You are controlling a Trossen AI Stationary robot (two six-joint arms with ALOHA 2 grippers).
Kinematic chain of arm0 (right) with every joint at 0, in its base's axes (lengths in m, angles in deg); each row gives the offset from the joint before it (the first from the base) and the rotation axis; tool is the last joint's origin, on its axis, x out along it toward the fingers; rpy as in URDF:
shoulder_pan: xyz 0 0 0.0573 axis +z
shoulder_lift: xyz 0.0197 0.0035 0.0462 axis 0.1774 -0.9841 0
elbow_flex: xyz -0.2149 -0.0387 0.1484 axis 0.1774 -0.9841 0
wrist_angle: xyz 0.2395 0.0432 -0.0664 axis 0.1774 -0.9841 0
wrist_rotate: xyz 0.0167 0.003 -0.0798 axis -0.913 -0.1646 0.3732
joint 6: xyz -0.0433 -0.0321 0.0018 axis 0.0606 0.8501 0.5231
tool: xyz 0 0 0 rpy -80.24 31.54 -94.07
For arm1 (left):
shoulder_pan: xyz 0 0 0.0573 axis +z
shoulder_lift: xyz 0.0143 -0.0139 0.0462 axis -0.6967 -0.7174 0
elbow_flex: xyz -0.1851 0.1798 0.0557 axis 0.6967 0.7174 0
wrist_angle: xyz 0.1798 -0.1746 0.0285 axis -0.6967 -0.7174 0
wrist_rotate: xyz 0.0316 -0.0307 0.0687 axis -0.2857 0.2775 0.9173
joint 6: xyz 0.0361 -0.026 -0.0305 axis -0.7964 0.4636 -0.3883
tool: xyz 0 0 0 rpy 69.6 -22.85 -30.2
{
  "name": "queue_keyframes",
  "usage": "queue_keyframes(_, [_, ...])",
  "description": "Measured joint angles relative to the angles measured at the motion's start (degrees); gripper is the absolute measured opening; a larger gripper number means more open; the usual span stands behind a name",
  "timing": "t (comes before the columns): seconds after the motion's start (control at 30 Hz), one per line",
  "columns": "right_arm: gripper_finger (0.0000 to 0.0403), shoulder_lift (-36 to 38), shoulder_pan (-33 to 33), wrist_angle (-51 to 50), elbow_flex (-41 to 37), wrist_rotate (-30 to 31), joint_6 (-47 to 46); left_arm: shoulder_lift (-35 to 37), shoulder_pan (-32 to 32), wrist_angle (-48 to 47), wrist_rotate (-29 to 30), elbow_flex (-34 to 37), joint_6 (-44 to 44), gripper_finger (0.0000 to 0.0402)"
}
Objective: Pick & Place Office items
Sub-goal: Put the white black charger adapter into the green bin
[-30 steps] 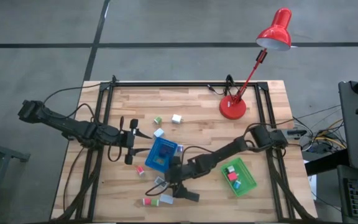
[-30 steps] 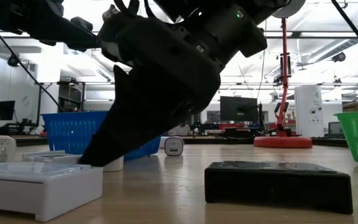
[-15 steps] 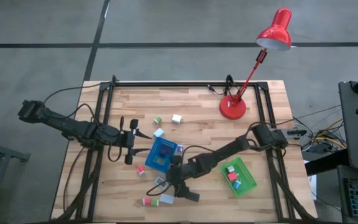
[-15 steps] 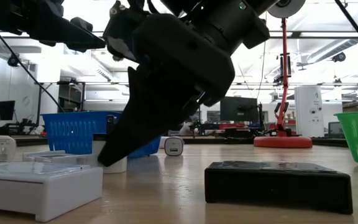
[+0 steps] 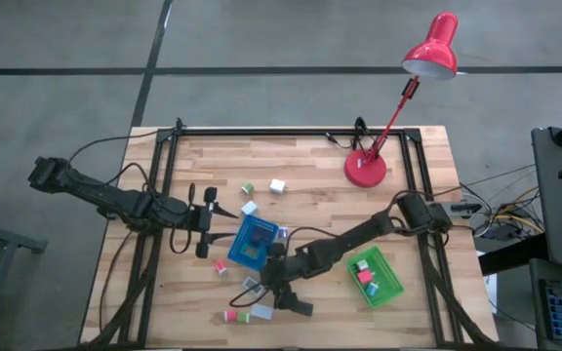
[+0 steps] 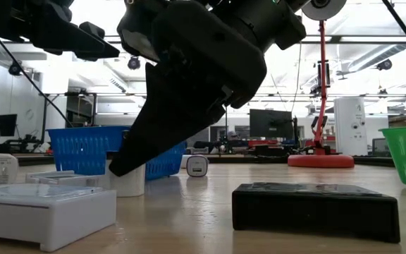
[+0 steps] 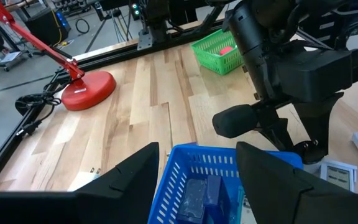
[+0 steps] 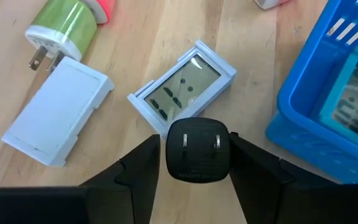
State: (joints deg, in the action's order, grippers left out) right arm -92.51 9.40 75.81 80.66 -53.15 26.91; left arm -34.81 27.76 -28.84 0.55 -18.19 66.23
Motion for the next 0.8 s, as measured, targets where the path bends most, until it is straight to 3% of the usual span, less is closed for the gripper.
queue_keyframes(0.3, [0.0126, 0.0, 0.4, -0.02, 0.0, -0.04, 0.04, 0.0, 0.0, 0.0, 0.04, 0.0, 0.15, 0.022])
queue_keyframes(0.8, [0.0126, 0.02, 1.95, -0.87, 0.05, -0.59, 0.0, 0.0, 0.0, 0.0, 0.06, 0.0, 0.15, 0.022])
